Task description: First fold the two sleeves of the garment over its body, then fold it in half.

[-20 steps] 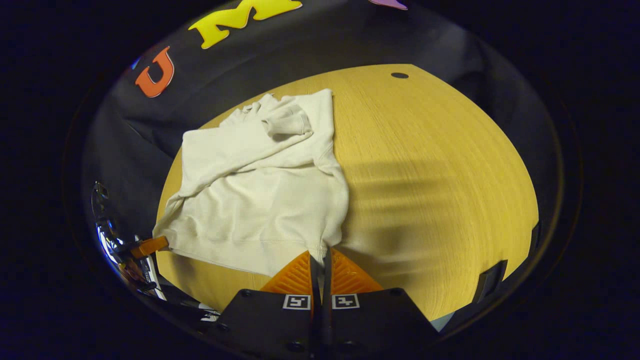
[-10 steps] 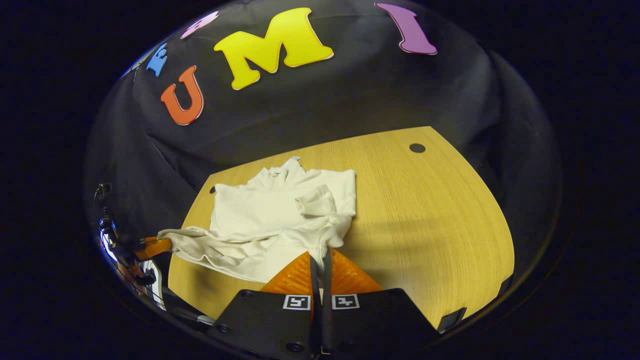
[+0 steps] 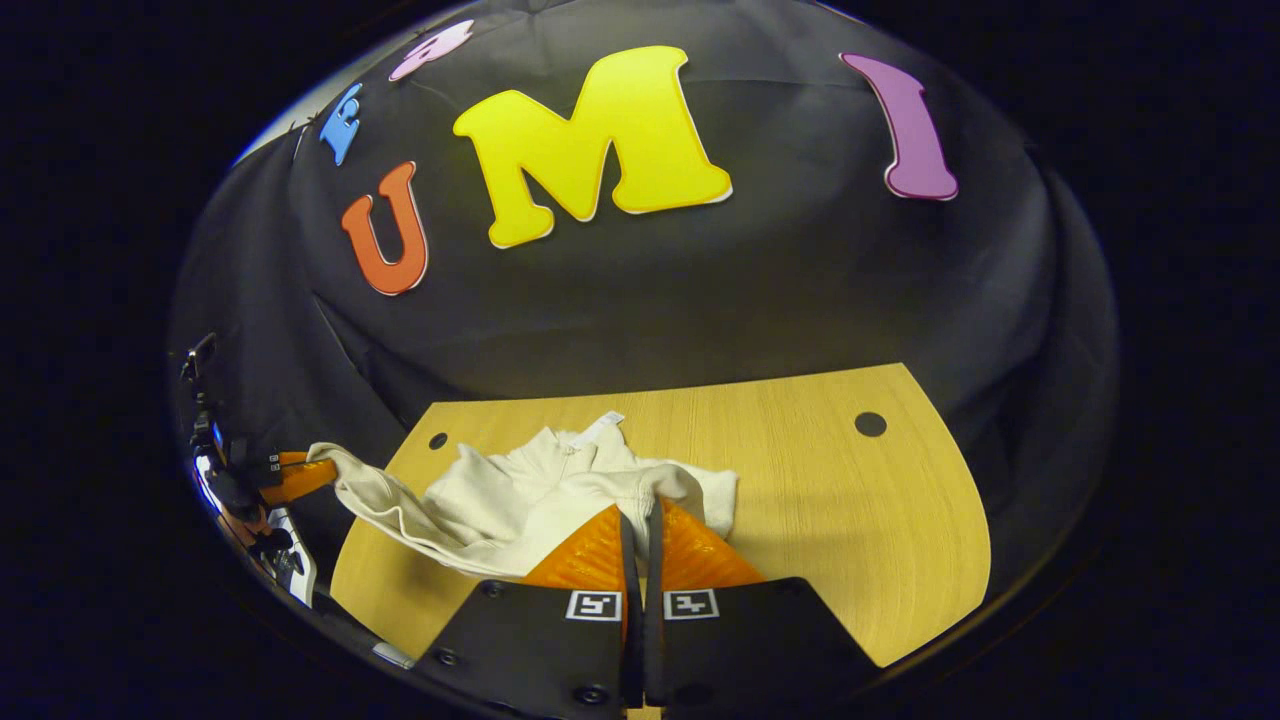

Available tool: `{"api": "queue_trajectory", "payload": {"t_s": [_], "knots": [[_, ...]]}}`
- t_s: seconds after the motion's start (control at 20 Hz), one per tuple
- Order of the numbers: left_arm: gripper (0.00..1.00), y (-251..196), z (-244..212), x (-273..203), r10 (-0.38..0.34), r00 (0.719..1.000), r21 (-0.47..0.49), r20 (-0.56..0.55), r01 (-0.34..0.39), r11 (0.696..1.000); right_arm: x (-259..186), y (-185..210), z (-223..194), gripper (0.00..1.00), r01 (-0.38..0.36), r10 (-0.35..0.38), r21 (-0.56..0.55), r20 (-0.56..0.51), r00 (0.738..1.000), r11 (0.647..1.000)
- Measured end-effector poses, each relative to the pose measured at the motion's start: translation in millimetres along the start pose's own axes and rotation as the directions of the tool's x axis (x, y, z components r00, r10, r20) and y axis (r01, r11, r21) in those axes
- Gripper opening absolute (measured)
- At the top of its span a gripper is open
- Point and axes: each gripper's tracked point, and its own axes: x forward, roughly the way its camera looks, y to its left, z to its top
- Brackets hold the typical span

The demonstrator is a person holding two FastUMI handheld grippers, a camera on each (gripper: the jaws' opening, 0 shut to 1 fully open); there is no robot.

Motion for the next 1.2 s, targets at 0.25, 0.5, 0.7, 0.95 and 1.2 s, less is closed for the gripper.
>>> {"api": "queue_trajectory", "payload": {"t_s": [0.25, 0.5, 0.7, 0.95, 1.2], "knots": [[0.03, 22.2, -3.4, 65.1, 0.025, 0.999, -0.145, -0.024, -0.028, 0.989, 67.3, -10.7, 9.9, 0.01, -0.001, 0.001, -0.002, -0.028, 1.000, 1.000], [0.03, 28.3, -30.8, 120.8, 0.046, 0.995, -0.227, -0.083, -0.063, 0.972, 138.5, -30.5, -11.8, 0.00, 0.000, 0.003, 0.040, -0.081, 0.997, 0.999], [0.03, 33.4, -41.3, 157.0, 0.060, 0.992, -0.286, -0.111, -0.090, 0.954, 182.4, -42.9, -24.5, 0.01, -0.005, 0.011, 0.068, -0.091, 0.996, 0.998], [0.03, 42.7, -56.0, 198.7, 0.104, 0.990, -0.358, -0.095, -0.131, 0.924, 223.4, -60.9, -43.2, 0.01, 0.015, -0.004, 0.124, -0.085, 0.996, 0.992], [0.08, 38.3, -68.6, 230.3, 0.115, 0.986, -0.344, -0.119, -0.150, 0.927, 254.5, -69.5, -62.1, 0.03, 0.057, -0.039, 0.163, -0.112, 0.993, 0.985]]}}
